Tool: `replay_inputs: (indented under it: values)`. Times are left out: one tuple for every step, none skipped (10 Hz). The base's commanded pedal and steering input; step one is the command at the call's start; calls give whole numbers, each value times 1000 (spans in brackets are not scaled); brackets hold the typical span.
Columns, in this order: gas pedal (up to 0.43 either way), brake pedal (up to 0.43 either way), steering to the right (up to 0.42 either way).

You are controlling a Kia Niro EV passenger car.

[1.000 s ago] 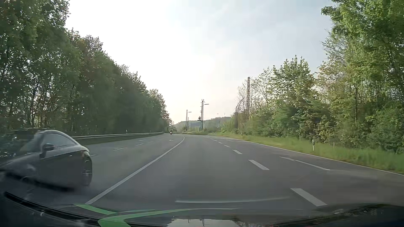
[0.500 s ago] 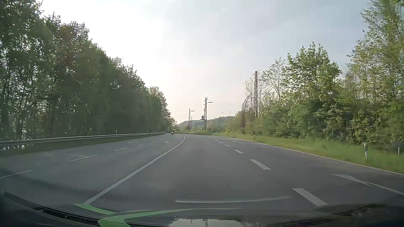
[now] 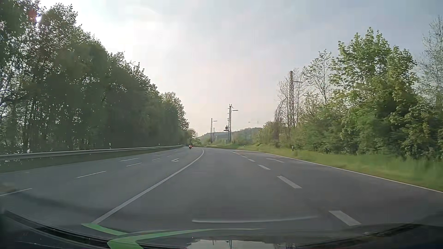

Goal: Follow the waypoints while adhering to traffic rules and regulations

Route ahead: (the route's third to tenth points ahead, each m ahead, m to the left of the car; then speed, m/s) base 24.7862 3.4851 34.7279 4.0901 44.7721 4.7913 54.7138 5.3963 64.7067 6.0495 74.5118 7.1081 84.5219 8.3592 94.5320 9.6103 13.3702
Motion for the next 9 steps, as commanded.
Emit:
replay_inputs:
  values:
    - [370,0,-13]
    - [370,0,-13]
    - [370,0,-13]
    - [370,0,-13]
    - [370,0,-12]
    - [370,0,-12]
    - [370,0,-11]
    - [370,0,-11]
    - [370,0,-11]
